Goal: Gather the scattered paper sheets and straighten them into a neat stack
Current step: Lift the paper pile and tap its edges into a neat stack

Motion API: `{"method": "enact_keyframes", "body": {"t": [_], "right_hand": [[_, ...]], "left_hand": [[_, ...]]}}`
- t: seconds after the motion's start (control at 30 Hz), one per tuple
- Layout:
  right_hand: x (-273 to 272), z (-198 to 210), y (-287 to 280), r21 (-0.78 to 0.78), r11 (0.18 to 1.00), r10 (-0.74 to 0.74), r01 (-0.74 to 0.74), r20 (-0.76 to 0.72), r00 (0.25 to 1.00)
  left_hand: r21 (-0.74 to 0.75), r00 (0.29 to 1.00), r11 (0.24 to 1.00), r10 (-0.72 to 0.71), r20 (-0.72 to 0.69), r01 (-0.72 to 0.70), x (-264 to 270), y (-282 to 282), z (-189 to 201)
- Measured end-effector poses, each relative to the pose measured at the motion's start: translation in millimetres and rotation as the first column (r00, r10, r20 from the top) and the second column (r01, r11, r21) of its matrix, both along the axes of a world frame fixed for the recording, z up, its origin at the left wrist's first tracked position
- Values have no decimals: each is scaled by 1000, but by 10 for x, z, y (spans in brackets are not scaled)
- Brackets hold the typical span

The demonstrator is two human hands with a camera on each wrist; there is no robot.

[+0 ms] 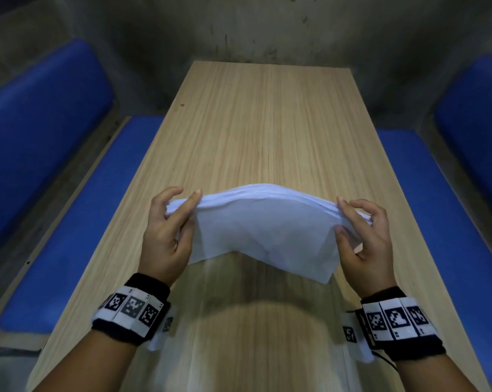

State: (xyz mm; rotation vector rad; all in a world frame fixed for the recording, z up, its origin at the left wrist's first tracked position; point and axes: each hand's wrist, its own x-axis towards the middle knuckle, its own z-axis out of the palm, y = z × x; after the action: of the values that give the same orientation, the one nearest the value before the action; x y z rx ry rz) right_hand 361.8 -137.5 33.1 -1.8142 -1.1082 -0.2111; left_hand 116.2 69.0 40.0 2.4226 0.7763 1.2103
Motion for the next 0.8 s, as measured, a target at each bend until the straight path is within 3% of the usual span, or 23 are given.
{"method": "enact_keyframes", "body": {"t": [0.23, 0.4, 0.5, 0.57, 0.6, 0.67, 0.7, 0.77, 0.8], "right_hand": [[-5, 24, -9, -12, 999, -48, 48, 23, 999], [-15, 9, -11, -20, 999, -25, 25, -2, 1000], [-20, 25, -3, 0, 1000, -29, 29, 2, 1000], [-19, 14, -7, -7, 999, -36, 36, -92, 995], [-11, -13, -10, -1, 999, -34, 34, -228, 973], [-19, -61, 13, 72, 995, -15, 66, -555, 832], [-23, -98, 44, 112, 990, 11, 84, -665, 747], [-21, -178, 121, 124, 985, 19, 118, -766, 643], [-29, -196, 157, 130, 983, 25, 127, -786, 617]], "left_hand": [[18, 1000, 1000, 2, 28, -2, -56, 137, 9], [10, 997, 1000, -1, -74, 2, -80, 140, 30], [23, 998, 1000, 15, -66, -13, -83, 149, 37], [-4, 998, 1000, 16, -54, -16, -85, 143, 42], [-72, 1000, 997, 15, -16, -16, -82, 141, 42], [-391, 990, 920, 16, 138, 40, -47, 104, 35], [-562, 973, 821, 32, 229, 105, -4, 71, 18], [-748, 943, 641, 112, 313, 172, 108, 20, -45], [-774, 944, 614, 138, 299, 155, 148, 2, -63]]}}
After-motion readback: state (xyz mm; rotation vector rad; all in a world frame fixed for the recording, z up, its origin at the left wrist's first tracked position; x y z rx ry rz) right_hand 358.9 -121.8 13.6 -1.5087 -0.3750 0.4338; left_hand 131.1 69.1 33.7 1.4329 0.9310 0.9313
